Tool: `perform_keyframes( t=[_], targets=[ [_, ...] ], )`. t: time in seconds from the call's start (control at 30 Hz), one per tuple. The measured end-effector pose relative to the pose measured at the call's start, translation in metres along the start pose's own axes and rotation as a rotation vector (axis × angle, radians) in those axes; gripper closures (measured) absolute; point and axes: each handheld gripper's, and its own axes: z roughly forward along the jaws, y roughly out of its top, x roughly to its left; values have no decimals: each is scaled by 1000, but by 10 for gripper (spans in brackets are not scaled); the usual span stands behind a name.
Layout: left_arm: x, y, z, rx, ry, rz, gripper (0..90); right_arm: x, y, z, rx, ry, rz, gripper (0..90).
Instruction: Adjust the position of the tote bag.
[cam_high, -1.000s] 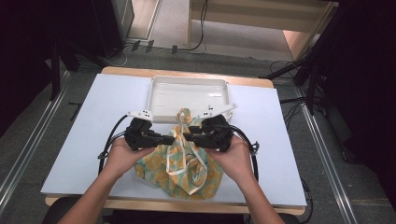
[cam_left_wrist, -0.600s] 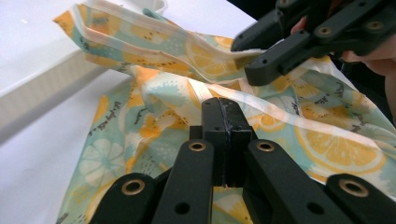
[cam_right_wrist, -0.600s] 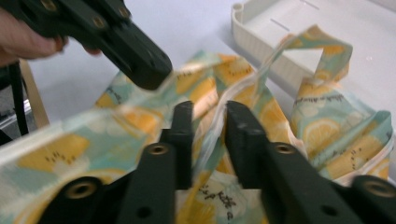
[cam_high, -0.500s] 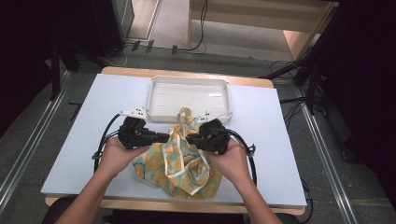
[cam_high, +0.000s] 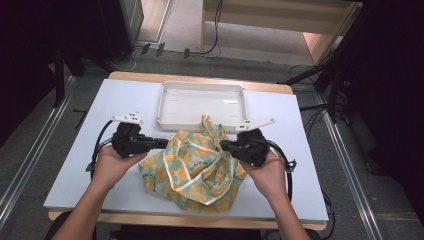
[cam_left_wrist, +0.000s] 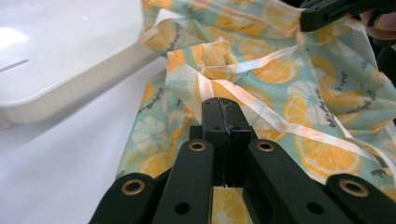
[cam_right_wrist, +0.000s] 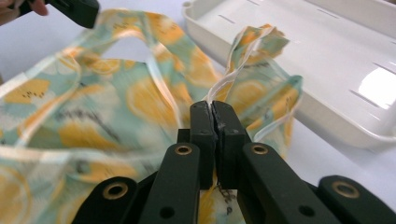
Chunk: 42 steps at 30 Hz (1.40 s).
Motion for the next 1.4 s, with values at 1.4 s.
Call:
perform_keyframes(
  t=[1.4],
  targets=[
    [45,-46,-60,-27,135,-193,900,-49,-86,-32,-52,-131,190,892]
  ],
)
